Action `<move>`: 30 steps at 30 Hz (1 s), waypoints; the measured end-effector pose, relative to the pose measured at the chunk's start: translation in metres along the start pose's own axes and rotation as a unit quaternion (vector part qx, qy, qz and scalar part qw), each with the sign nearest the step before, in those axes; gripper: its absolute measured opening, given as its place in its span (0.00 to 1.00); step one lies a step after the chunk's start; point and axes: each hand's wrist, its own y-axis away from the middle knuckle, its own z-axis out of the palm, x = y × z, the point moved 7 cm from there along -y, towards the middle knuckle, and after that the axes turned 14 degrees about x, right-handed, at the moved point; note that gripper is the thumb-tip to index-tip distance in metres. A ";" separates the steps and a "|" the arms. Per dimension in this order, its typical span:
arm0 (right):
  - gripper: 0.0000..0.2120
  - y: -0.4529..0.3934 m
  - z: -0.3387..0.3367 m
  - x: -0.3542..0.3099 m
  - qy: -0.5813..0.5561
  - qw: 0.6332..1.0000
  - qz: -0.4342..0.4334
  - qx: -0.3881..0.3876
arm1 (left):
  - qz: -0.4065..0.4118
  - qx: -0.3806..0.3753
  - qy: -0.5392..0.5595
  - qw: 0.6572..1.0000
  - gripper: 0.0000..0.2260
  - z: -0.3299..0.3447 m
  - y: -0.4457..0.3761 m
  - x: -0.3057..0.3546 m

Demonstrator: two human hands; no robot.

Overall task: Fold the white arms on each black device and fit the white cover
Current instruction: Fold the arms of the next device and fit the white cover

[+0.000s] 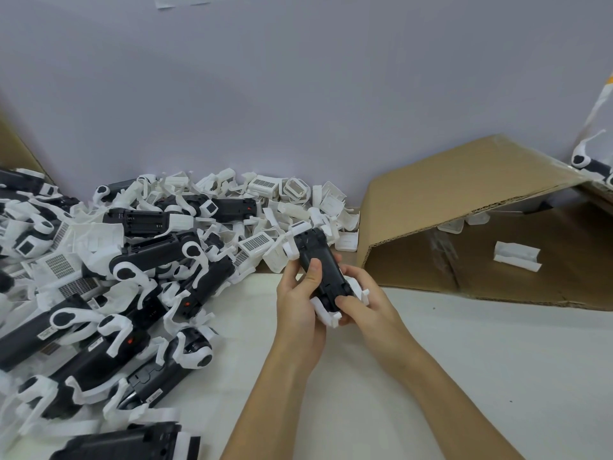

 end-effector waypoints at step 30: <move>0.25 0.023 -0.008 -0.048 0.220 0.853 -0.419 0.218 | 0.015 0.063 -0.153 0.986 0.17 -0.015 -0.011 0.008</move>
